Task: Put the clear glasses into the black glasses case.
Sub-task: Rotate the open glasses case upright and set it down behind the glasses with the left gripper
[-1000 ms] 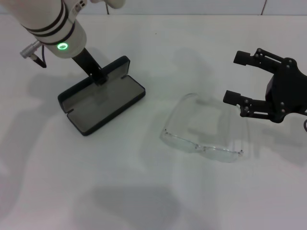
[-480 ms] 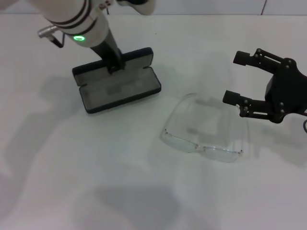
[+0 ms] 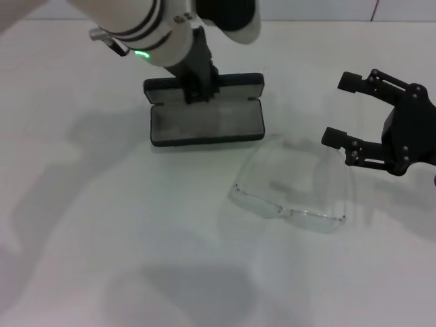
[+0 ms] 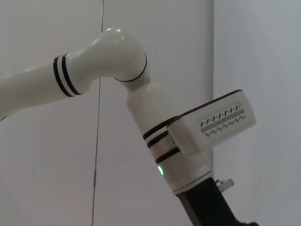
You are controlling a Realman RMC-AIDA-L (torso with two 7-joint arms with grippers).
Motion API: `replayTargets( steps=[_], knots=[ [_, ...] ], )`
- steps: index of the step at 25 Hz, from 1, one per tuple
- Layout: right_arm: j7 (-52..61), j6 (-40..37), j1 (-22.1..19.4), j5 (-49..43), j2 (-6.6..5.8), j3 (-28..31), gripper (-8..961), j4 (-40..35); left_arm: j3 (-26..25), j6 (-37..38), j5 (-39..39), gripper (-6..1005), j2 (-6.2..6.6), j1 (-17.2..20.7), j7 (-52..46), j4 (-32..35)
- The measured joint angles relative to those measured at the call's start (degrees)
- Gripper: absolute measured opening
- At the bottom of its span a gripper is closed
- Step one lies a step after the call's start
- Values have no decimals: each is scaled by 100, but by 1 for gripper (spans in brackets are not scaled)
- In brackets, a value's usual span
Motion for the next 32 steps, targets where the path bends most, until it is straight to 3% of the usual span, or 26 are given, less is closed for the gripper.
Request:
replayTargets(
  steps=[32],
  knots=[
    [-92, -28, -12, 264, -22, 0, 844, 67, 640, -764, -34, 221, -24, -93, -141, -294]
  ],
)
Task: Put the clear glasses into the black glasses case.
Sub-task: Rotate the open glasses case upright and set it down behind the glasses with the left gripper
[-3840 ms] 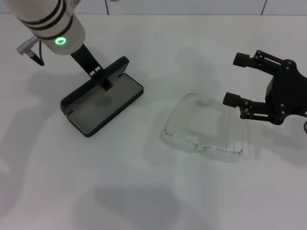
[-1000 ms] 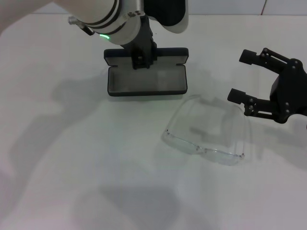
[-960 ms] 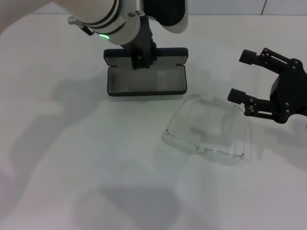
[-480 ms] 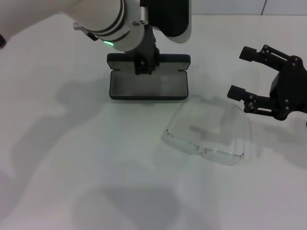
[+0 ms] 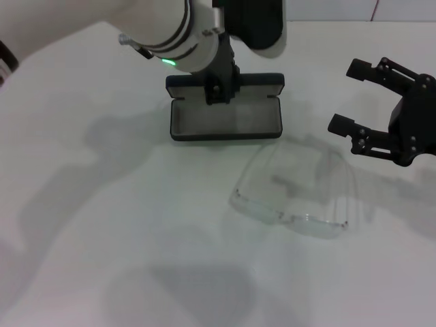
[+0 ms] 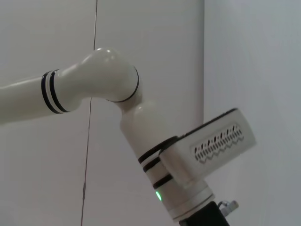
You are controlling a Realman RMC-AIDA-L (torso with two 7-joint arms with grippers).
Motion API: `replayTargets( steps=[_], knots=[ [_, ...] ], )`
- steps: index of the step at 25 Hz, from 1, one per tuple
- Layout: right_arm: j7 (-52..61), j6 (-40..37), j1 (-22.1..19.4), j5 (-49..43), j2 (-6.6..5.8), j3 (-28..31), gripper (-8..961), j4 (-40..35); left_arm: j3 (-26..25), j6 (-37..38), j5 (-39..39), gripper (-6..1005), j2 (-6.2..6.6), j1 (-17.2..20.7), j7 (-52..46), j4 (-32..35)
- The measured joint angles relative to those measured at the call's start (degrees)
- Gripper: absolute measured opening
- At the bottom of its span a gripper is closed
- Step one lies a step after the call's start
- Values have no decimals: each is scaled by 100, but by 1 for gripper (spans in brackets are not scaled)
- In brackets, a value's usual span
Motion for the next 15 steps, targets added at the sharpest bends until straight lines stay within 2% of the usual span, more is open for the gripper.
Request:
replayTargets(
  steps=[8, 15],
  knots=[
    [-8, -11, -5, 0, 5, 0, 844, 6, 54, -78, 268, 224, 1, -7, -19, -80],
    [-15, -12, -5, 0, 9, 0, 843, 6, 56, -78, 150, 227, -3, -6, -2, -130]
  ],
)
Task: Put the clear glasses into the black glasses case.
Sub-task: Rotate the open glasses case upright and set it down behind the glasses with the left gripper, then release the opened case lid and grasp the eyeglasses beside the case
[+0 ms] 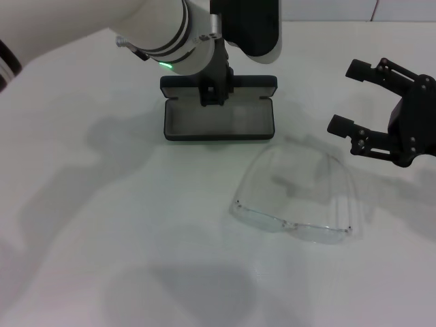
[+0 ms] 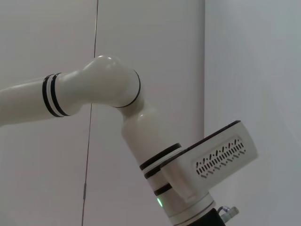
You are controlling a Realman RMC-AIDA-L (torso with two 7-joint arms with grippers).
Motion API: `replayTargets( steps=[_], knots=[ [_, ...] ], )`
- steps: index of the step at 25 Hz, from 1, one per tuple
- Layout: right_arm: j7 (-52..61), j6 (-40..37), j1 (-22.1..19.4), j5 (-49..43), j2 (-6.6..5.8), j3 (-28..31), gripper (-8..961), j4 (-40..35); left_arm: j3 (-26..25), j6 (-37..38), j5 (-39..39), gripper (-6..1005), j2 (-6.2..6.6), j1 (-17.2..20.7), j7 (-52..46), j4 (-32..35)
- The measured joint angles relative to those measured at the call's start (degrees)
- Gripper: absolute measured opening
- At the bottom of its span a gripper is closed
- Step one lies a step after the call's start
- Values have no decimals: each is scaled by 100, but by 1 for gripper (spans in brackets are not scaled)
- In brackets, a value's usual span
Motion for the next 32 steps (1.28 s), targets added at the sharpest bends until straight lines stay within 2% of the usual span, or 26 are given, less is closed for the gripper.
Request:
replayTargets(
  steps=[9, 15, 19, 20, 23, 25, 26, 28, 29, 32],
  knots=[
    [-7, 3, 0, 3, 0, 0, 844, 0, -256, -62, -177, 230, 5, -6, 24, 2],
    [-8, 32, 1, 6, 0, 0, 844, 0, -315, -213, -217, 324, 1, 56, -137, 117],
    [-7, 13, 1, 7, -12, 20, 844, 0, -753, -145, -766, 386, 16, 227, -191, 557],
    [-1, 6, 0, 7, -14, 33, 844, 0, -1033, -75, -1222, 402, 25, 409, -121, 842],
    [115, 24, 1, 12, -24, 120, 843, 0, -1716, 169, -2362, 544, 42, 857, 137, 1373],
    [211, 16, -1, 19, -25, 286, 843, 0, -2344, 493, -3639, 638, 51, 1241, 501, 1559],
    [241, -6, -7, 21, -25, 386, 843, -2, -2344, 493, -3639, 661, 51, 1241, 501, 1559],
    [303, -47, -22, 29, -25, 547, 843, -27, -2992, 907, -5516, 707, 58, 1862, 1193, 1476],
    [397, -50, -25, 44, -39, 575, 842, -74, -3151, 1025, -6139, 730, 57, 2133, 1500, 1380],
    [791, -109, -27, 219, -88, 681, 841, -243, -3308, 1275, -7380, 777, 52, 2775, 2251, 1065]
  ],
)
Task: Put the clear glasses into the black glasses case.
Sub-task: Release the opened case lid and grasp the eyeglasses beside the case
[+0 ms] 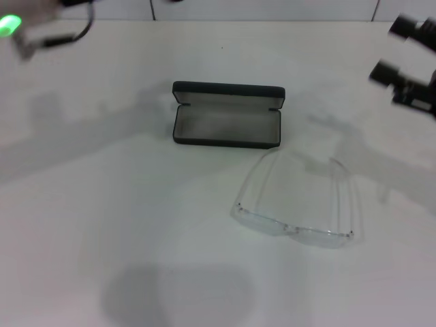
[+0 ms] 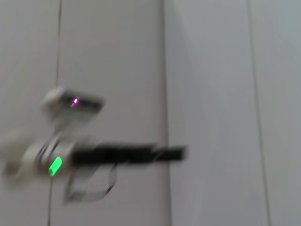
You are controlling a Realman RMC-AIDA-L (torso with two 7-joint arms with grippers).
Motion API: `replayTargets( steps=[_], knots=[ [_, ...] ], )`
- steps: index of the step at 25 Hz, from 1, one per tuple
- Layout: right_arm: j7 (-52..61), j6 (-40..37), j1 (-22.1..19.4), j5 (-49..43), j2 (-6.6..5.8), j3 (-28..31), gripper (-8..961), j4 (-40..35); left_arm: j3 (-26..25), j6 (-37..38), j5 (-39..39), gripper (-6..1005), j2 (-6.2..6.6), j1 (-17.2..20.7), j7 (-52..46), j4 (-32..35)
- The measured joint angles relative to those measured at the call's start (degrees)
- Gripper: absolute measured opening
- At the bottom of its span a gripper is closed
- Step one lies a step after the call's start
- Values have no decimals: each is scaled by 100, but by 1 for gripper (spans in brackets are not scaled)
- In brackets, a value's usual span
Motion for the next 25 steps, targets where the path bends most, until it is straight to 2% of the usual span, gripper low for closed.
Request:
replayTargets(
  steps=[2, 5, 10, 14, 17, 21, 24, 25],
  knots=[
    [317, -20, 2, 96, -13, 82, 839, -231, -27, 229, -588, 780, 0, 395, 417, -233],
    [1092, 120, 37, -173, -98, 59, 838, -838, -33, 665, -1059, 783, -5, 786, 941, -669],
    [3175, 334, 344, -1657, -288, 47, 836, -2291, -46, 1272, -1580, 782, -3, 1086, 1962, -1855],
    [4715, -66, 905, -3077, -364, 24, 835, -3413, -224, 1802, -1447, 782, 47, 1203, 2633, -2714],
    [5781, -730, 1620, -4128, -378, -176, 834, -3994, -568, 2007, -1262, 781, 50, 1328, 2935, -3156],
    [6340, -1327, 2416, -4908, -317, -594, 833, -4164, -792, 2047, -1213, 777, 78, 1420, 3257, -3646],
    [6668, -1481, 2846, -5390, -231, -1086, 832, -4030, -823, 2051, -1077, 774, 174, 1433, 3411, -3964],
    [6668, -1481, 2846, -5390, -231, -1086, 831, -4030, -862, 2051, -1012, 774, 199, 1433, 3428, -4043]
  ],
)
